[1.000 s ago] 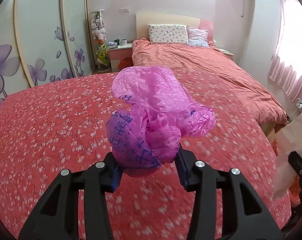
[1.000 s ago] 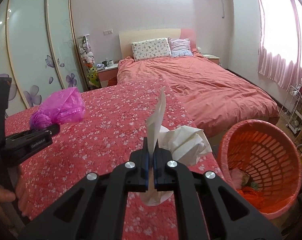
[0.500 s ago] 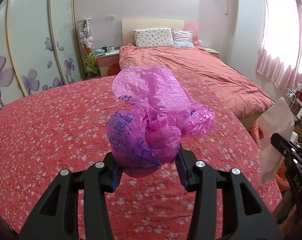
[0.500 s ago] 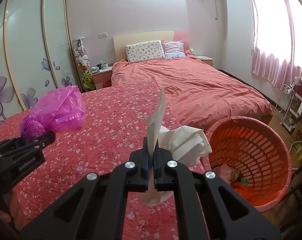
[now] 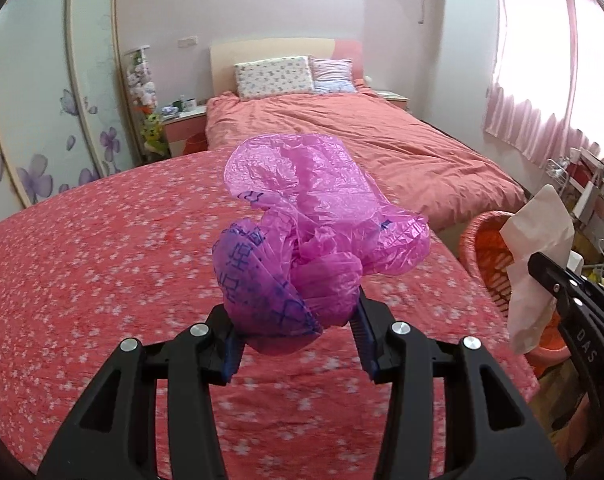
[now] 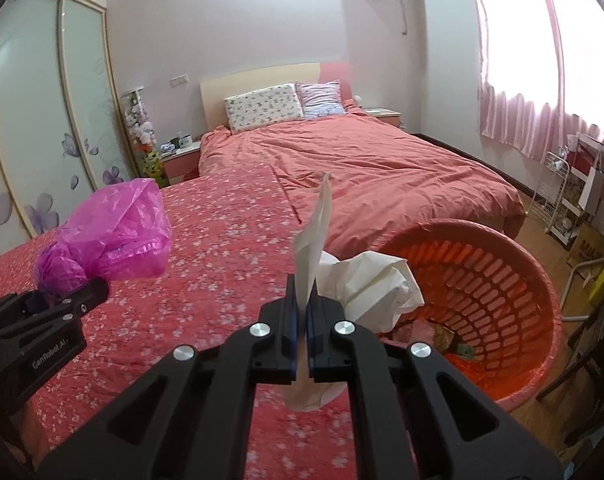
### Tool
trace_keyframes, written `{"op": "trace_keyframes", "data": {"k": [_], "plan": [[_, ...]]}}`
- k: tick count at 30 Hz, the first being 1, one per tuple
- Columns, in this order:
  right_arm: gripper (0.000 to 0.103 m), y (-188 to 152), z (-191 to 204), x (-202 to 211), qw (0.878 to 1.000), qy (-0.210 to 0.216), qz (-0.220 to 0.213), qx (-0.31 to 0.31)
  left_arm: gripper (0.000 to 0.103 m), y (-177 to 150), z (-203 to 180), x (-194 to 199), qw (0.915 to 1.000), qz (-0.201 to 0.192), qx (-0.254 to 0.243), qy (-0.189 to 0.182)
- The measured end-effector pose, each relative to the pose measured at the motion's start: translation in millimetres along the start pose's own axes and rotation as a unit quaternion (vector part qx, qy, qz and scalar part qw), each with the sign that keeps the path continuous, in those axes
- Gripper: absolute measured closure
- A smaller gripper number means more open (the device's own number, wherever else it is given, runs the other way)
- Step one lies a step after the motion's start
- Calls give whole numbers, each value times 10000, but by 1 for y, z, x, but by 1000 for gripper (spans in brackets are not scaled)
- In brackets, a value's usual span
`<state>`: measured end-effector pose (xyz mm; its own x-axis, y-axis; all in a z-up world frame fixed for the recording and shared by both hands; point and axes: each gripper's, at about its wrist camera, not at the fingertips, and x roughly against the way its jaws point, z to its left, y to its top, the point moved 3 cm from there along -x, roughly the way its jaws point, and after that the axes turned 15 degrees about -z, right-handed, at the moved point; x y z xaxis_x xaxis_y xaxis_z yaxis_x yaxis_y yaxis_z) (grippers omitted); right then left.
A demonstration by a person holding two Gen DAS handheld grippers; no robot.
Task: Collect trash
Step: 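Carry the purple bag in the left tool while the right tool carries the tissue to the basket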
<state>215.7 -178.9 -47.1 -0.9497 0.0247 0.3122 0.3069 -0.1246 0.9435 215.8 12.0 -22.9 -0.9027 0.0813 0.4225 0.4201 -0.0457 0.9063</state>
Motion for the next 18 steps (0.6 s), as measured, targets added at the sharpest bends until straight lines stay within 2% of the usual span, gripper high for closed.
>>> {"op": "trace_keyframes", "data": {"k": [9,18], "plan": [[98,5,-54,17,9984,-407,-221,-328,57,0,-42,-3,9982,-60,31,-589],[98,6,-110,29,9942,-758,-344,-685,57,-1,-93,-10,9924,-47,42,-1228]]}}
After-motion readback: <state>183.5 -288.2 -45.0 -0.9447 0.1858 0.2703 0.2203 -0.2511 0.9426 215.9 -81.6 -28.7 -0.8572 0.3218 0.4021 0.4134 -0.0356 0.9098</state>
